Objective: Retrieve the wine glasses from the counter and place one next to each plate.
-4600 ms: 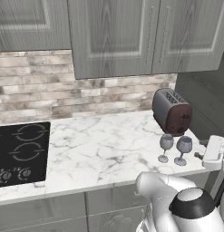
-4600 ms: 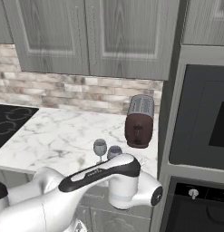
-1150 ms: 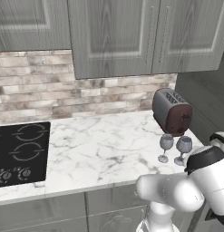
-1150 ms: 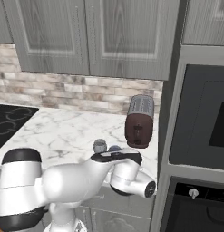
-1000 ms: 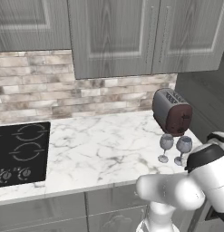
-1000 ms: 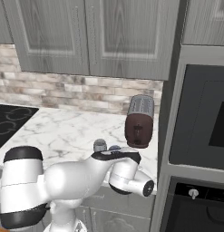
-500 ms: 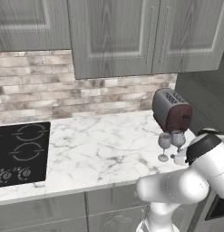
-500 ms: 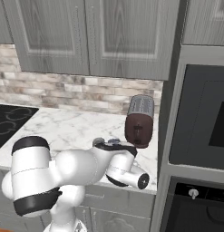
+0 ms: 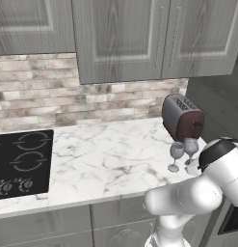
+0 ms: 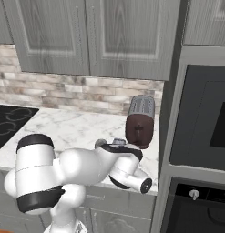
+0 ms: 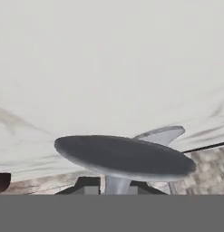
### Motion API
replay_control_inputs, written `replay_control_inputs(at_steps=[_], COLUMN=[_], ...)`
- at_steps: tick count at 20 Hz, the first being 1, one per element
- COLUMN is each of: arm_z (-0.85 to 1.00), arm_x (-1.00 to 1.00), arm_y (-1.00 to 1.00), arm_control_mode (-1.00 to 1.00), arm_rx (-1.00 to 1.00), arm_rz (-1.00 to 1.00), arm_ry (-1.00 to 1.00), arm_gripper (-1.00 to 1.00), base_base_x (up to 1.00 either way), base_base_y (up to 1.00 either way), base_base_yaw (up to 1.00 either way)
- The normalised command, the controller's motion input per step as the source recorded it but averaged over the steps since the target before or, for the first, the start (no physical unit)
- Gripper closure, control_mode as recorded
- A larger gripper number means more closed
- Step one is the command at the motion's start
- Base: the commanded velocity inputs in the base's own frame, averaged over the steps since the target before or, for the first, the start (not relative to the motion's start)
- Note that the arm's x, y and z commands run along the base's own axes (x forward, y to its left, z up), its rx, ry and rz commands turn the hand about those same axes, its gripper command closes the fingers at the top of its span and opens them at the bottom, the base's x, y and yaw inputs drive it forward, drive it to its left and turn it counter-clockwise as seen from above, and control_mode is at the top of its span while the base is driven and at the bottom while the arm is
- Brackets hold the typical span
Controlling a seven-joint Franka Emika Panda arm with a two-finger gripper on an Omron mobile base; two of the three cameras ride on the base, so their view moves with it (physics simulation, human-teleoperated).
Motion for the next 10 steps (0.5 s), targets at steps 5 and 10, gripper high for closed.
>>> replay_control_inputs(at_steps=[5,10], arm_z=[0.29,0.86], arm_x=[-0.45,-0.57], arm_y=[0.0,-0.06], arm_control_mode=[-1.0,-1.0], arm_rx=[0.04,0.13], arm_rz=[-0.01,-0.03], arm_ry=[-0.31,-0.38], arm_gripper=[1.0,1.0], base_base_x=[0.0,0.0], base_base_y=[0.0,0.0], base_base_yaw=[0.0,0.0])
